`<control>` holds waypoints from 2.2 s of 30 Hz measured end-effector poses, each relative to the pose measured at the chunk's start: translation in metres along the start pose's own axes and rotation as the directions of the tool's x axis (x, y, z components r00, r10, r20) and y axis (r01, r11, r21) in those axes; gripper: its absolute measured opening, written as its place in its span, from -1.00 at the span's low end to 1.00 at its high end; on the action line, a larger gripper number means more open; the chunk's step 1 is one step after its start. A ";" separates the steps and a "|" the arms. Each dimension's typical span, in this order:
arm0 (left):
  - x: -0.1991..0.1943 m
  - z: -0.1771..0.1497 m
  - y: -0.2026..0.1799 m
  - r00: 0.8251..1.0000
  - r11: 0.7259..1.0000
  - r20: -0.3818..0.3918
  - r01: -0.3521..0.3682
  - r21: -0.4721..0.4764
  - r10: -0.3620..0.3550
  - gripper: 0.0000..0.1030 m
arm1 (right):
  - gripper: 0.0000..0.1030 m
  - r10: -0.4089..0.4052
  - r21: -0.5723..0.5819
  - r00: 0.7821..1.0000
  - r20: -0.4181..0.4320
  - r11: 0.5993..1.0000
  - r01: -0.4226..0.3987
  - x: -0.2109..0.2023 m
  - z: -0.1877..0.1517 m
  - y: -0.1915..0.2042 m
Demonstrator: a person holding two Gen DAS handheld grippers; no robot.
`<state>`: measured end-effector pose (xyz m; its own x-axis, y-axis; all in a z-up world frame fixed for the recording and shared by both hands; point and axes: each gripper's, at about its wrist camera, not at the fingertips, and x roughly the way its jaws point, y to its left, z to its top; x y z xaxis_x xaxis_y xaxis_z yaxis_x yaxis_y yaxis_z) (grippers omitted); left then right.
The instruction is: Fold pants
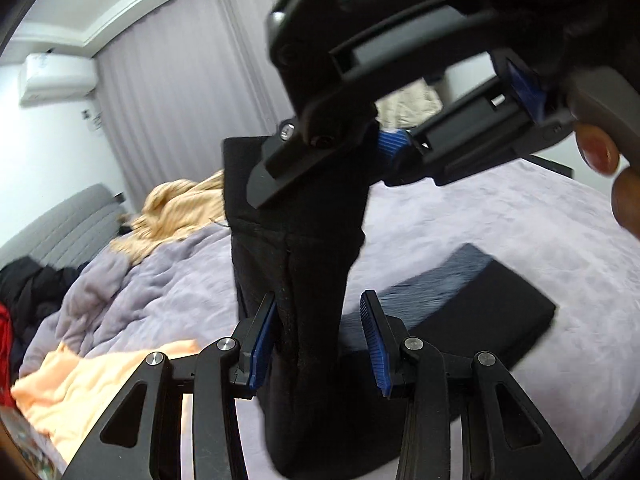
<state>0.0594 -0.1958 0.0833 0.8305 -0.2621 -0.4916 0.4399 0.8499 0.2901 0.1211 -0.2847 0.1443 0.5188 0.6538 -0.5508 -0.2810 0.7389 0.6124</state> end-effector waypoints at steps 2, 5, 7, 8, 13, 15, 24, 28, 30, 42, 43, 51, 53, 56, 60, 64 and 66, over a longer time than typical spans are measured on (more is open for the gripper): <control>0.008 0.004 -0.036 0.999 0.997 -0.014 0.045 0.058 -0.044 -0.19 | -0.62 -0.017 0.073 0.999 0.040 0.997 0.014 -0.026 -0.016 -0.034; 0.023 -0.001 -0.079 0.994 0.987 -0.059 0.098 0.127 -0.092 -0.19 | -0.62 -0.063 0.171 0.995 0.078 0.984 0.049 -0.048 -0.043 -0.086; 0.038 -0.009 -0.103 0.985 0.978 -0.120 0.140 0.154 -0.123 -0.19 | -0.62 -0.103 0.246 0.992 0.076 0.966 0.081 -0.049 -0.062 -0.123; 0.048 -0.014 -0.113 0.976 0.973 -0.167 0.166 0.161 -0.139 -0.19 | -0.62 -0.125 0.282 0.990 0.059 0.954 0.103 -0.045 -0.072 -0.141; 0.062 -0.030 -0.120 0.944 0.958 -0.270 0.239 0.161 -0.191 -0.10 | -0.62 -0.105 0.393 0.993 0.053 0.916 0.076 -0.025 -0.110 -0.198; 0.053 -0.028 -0.113 0.945 0.952 -0.253 0.256 0.171 -0.208 0.05 | -0.62 -0.087 0.407 0.993 0.081 0.912 0.047 -0.025 -0.112 -0.203; 0.047 -0.016 0.003 0.950 0.975 -0.230 0.194 -0.105 -0.213 0.62 | -0.46 -0.180 0.404 0.978 0.105 0.906 0.124 -0.048 -0.120 -0.192; 0.085 -0.037 0.055 0.932 0.975 -0.339 0.061 -0.213 -0.132 0.62 | -0.40 -0.273 0.384 0.952 0.139 0.901 0.202 -0.073 -0.125 -0.177; 0.097 -0.052 0.067 0.910 0.969 -0.393 0.031 -0.243 -0.128 0.62 | -0.40 -0.295 0.361 0.940 0.170 0.907 0.219 -0.081 -0.122 -0.167; 0.090 -0.081 0.054 0.910 0.970 -0.390 0.052 -0.236 -0.143 0.67 | -0.38 -0.414 0.227 0.910 0.028 0.889 0.397 -0.019 -0.116 -0.145; 0.090 -0.083 0.057 0.906 0.965 -0.391 0.063 -0.256 -0.162 0.67 | -0.38 -0.435 0.222 0.899 0.041 0.882 0.417 -0.016 -0.122 -0.146; 0.103 -0.062 0.099 0.897 0.925 -0.385 0.064 -0.375 -0.218 0.73 | -0.37 -0.506 0.146 0.860 0.069 0.857 0.493 -0.013 -0.135 -0.133; 0.113 -0.051 0.115 0.898 0.906 -0.383 0.041 -0.421 -0.218 0.73 | -0.37 -0.503 0.156 0.861 0.077 0.859 0.488 -0.014 -0.136 -0.134; 0.134 -0.047 0.121 0.887 0.890 -0.399 0.027 -0.455 -0.231 0.73 | -0.37 -0.492 0.173 0.866 0.090 0.864 0.472 -0.016 -0.140 -0.135; 0.151 -0.058 0.094 0.874 0.946 -0.471 -0.044 -0.322 -0.120 0.73 | -0.37 -0.480 0.186 0.872 0.095 0.869 0.458 -0.018 -0.142 -0.135; 0.133 -0.054 0.075 0.907 0.980 -0.421 -0.069 -0.188 -0.017 0.73 | -0.37 -0.482 0.173 0.870 0.102 0.870 0.461 -0.019 -0.146 -0.134; 0.129 -0.053 0.073 0.905 0.981 -0.424 -0.047 -0.186 -0.037 0.73 | -0.37 -0.470 0.179 0.875 0.111 0.876 0.448 -0.021 -0.147 -0.135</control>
<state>0.1805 -0.1432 -0.0021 0.5909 -0.0746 -0.8033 0.3288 0.9316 0.1553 0.0298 -0.3748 -0.0100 0.6763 0.2065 -0.7071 0.1308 0.9110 0.3911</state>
